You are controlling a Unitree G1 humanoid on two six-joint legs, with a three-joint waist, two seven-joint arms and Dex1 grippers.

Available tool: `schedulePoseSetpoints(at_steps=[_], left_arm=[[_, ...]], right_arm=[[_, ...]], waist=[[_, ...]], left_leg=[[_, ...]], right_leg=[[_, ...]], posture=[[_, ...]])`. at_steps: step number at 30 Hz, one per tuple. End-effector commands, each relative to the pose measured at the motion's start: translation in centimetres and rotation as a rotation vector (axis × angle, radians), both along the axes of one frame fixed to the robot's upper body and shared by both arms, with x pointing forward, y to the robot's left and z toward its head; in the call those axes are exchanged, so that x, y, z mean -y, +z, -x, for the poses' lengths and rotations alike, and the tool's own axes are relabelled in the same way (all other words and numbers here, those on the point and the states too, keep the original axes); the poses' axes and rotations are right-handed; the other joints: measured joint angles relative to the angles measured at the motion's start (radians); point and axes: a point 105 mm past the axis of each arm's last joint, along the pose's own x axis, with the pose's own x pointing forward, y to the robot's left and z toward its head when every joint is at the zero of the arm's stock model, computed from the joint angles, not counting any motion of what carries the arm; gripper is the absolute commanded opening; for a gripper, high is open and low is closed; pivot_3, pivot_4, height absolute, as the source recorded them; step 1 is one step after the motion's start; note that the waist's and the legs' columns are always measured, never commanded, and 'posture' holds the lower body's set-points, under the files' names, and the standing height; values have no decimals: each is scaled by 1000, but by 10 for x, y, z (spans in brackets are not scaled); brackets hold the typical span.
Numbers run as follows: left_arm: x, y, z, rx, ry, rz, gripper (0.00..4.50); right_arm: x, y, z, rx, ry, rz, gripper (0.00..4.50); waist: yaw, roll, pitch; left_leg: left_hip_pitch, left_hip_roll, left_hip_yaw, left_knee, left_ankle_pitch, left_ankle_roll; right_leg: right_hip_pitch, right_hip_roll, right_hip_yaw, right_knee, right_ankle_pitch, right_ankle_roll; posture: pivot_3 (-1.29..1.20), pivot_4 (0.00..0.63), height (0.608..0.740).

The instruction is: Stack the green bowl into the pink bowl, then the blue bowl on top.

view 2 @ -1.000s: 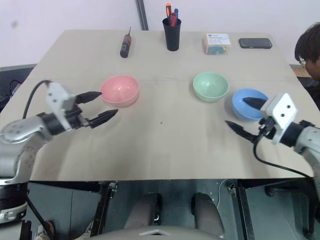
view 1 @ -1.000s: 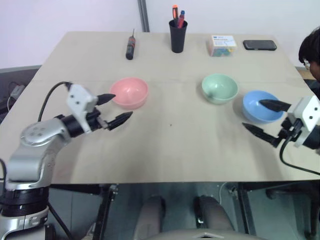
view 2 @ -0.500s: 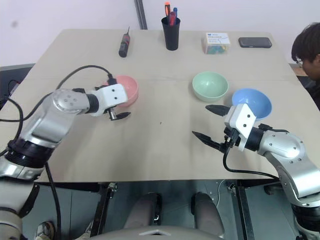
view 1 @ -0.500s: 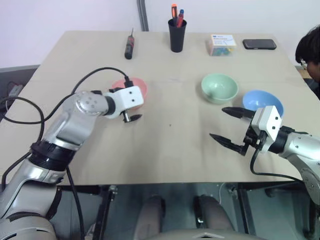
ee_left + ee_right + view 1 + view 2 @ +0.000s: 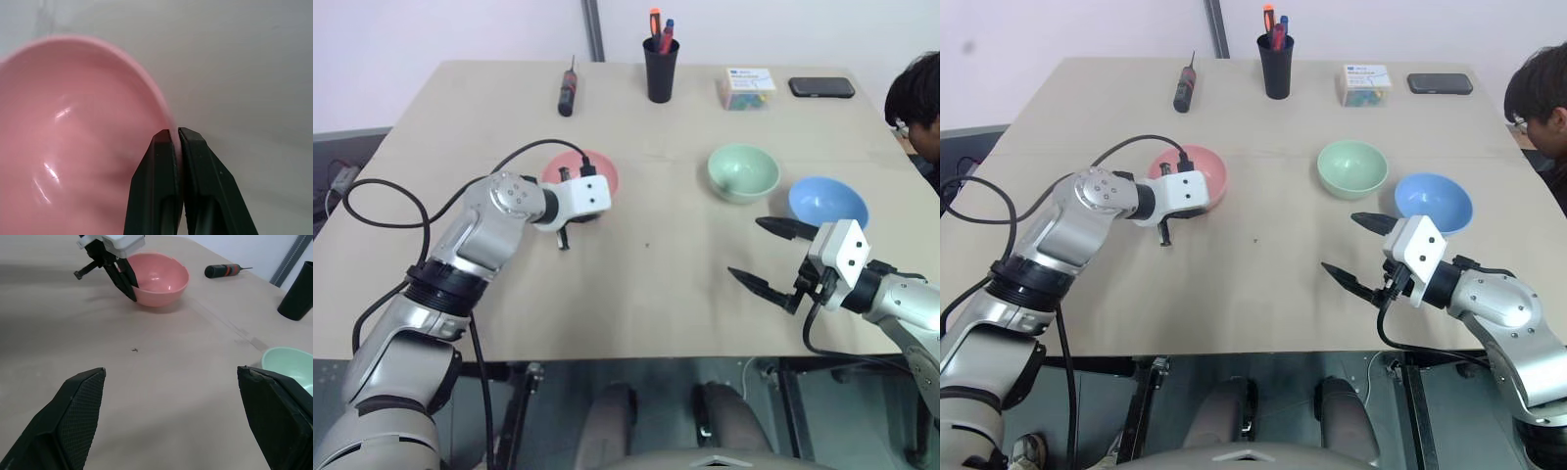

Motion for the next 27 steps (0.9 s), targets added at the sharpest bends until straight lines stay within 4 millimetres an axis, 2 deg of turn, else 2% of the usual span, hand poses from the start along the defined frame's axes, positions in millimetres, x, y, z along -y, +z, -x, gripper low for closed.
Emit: schedulePoseSetpoints(at_steps=[1,4,7,9,12,16,20,21,23,27], left_arm=[[44,19,42,-25,-309,84,119],[56,9,58,-50,-431,59,119],[62,-3,59,-69,-471,40,119],[68,-10,53,-69,-478,32,119],[75,-11,46,-57,-487,41,1001],[81,-9,46,-64,-499,71,2551],[78,12,47,-12,-456,157,4322],[76,18,47,5,-438,184,4470],[68,29,53,22,-424,221,4470],[54,54,67,-35,-291,464,4470]], right_arm=[[4,14,4,80,-26,0,4500],[6,14,4,84,-45,-1,4500],[7,13,4,84,-57,0,4500],[9,12,4,84,-79,4,4500],[11,10,3,76,-107,2,4500],[12,7,0,66,-130,3,4500],[14,6,-6,64,-142,16,4500],[15,6,-10,68,-149,26,4500],[18,4,-18,82,-167,60,4500],[27,-1,-52,116,-237,150,4500]], waist=[[0,0,0],[0,0,0],[0,0,0],[0,0,0],[0,0,0],[-1,0,0],[-4,0,0],[-4,0,0],[-6,0,0],[-9,0,0]], left_leg=[[0,0,0,0,0,0],[0,0,0,0,0,0],[2,0,0,1,0,0],[2,0,1,2,0,0],[2,0,0,7,0,0],[1,0,0,9,0,0],[2,0,0,9,0,0],[2,0,0,10,0,0],[2,0,0,10,0,0],[3,1,1,10,0,0]], right_leg=[[0,0,0,0,0,0],[0,-1,0,0,0,0],[0,0,1,3,0,0],[0,0,1,4,0,0],[1,0,1,8,0,0],[1,1,1,10,0,0],[1,1,1,11,0,0],[1,1,2,11,0,0],[0,1,2,12,0,0],[0,1,2,12,0,0]], posture=[[0,150,740],[0,150,740],[0,150,740],[0,150,740],[0,150,740],[0,150,740],[0,150,740],[0,150,740],[0,150,740],[0,150,740]])
